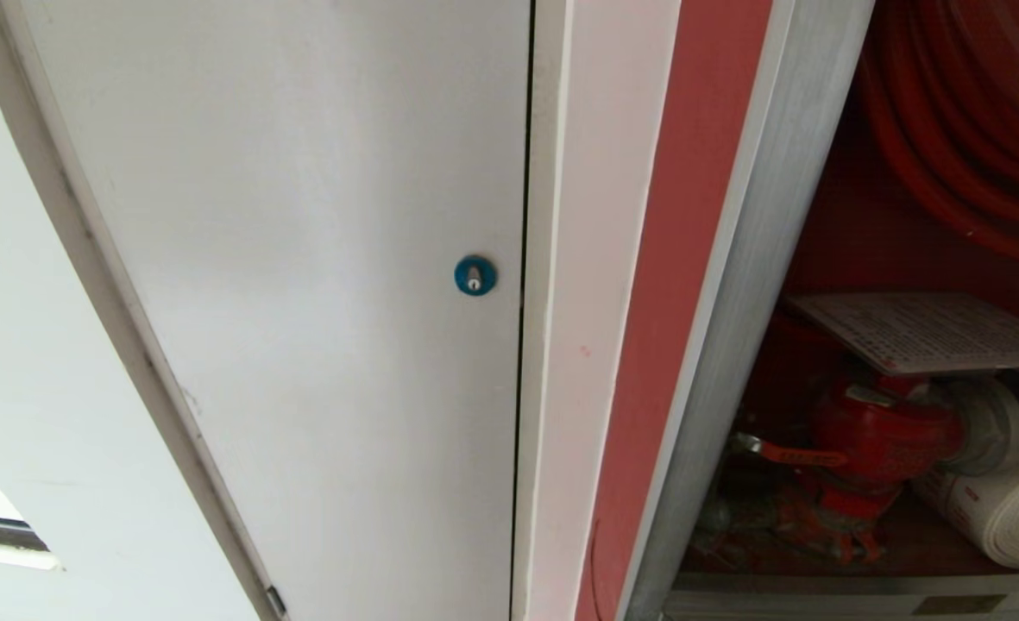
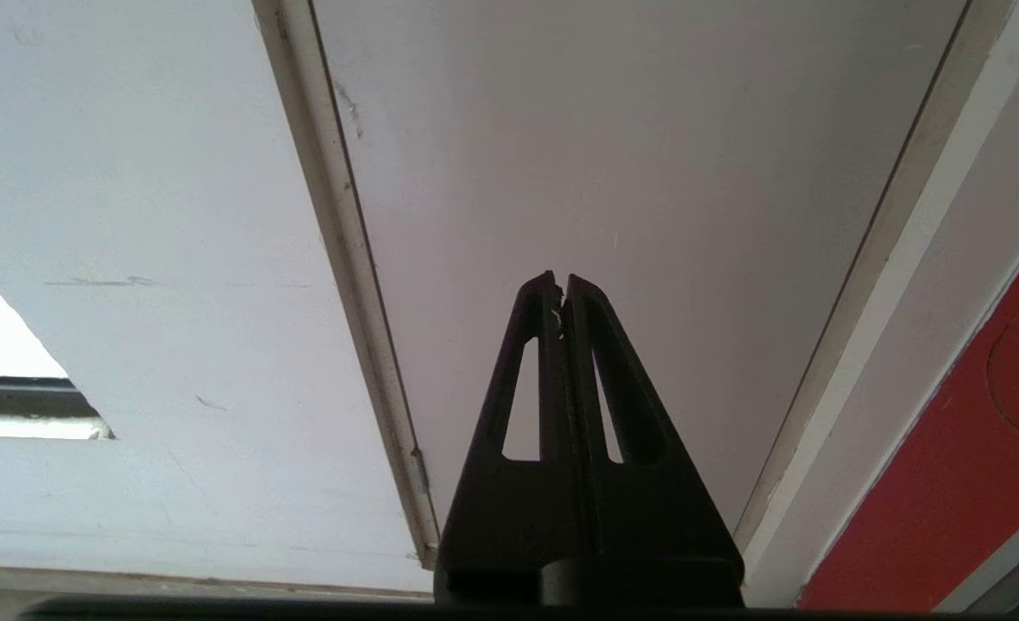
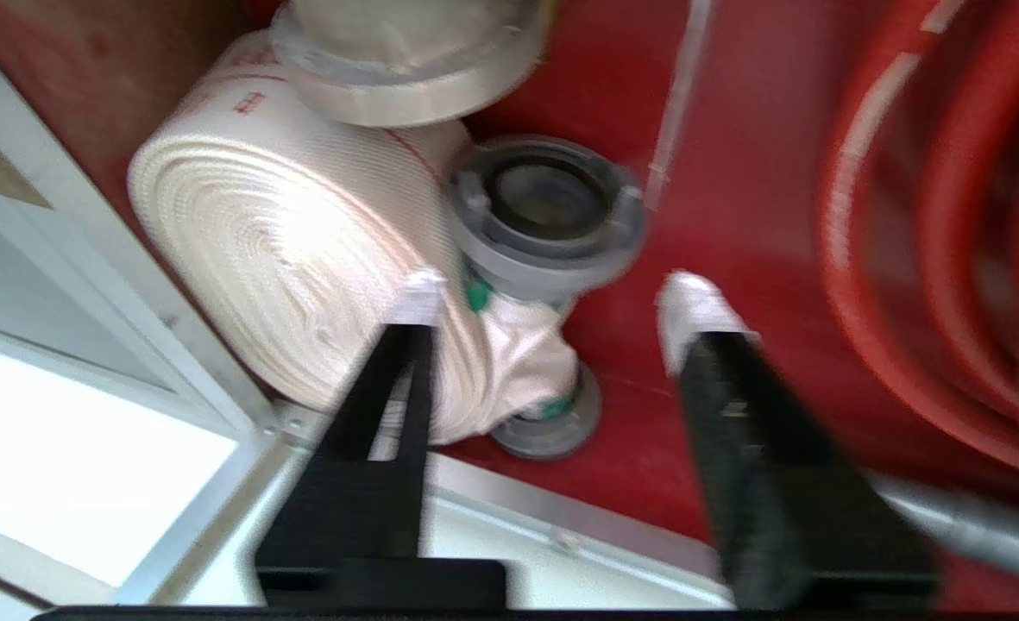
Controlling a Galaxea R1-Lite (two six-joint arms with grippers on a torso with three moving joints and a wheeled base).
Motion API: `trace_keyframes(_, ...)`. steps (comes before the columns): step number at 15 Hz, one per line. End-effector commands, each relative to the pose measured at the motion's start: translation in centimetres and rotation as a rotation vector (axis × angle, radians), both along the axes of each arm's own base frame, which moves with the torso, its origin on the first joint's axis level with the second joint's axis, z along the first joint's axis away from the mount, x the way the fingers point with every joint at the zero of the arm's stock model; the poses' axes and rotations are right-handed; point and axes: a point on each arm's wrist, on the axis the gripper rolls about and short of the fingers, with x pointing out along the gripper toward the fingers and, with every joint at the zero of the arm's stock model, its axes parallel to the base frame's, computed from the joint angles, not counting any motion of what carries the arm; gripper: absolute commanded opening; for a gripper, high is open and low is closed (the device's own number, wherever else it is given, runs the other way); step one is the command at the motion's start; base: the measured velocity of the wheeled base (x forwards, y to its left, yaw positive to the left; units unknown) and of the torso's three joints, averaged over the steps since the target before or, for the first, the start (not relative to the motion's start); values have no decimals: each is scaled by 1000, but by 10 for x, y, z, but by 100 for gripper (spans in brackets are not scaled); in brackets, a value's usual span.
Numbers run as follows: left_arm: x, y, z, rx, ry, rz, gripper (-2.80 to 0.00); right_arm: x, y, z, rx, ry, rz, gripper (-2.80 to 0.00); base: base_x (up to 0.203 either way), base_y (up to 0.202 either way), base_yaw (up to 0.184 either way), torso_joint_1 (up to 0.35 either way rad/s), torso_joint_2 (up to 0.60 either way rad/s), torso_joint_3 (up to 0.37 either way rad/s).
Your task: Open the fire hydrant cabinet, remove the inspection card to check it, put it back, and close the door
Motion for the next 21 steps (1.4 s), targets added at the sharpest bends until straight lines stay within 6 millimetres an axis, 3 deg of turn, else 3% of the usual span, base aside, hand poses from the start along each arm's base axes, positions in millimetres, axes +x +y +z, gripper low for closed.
trace_keyframes(1,0,0,-2,0,6,0,-280,10,-5,-4,17,36,18,0,0,0,0,0,0,0)
trace_keyframes(10,0,0,-2,0,5,0,-280,62,-17,10,19,-14,108,0,0,0,0,0,0,0)
trace_keyframes(21,0,0,-2,0,5,-1,-280,94,-19,15,-4,20,88,0,0,0,0,0,0,0)
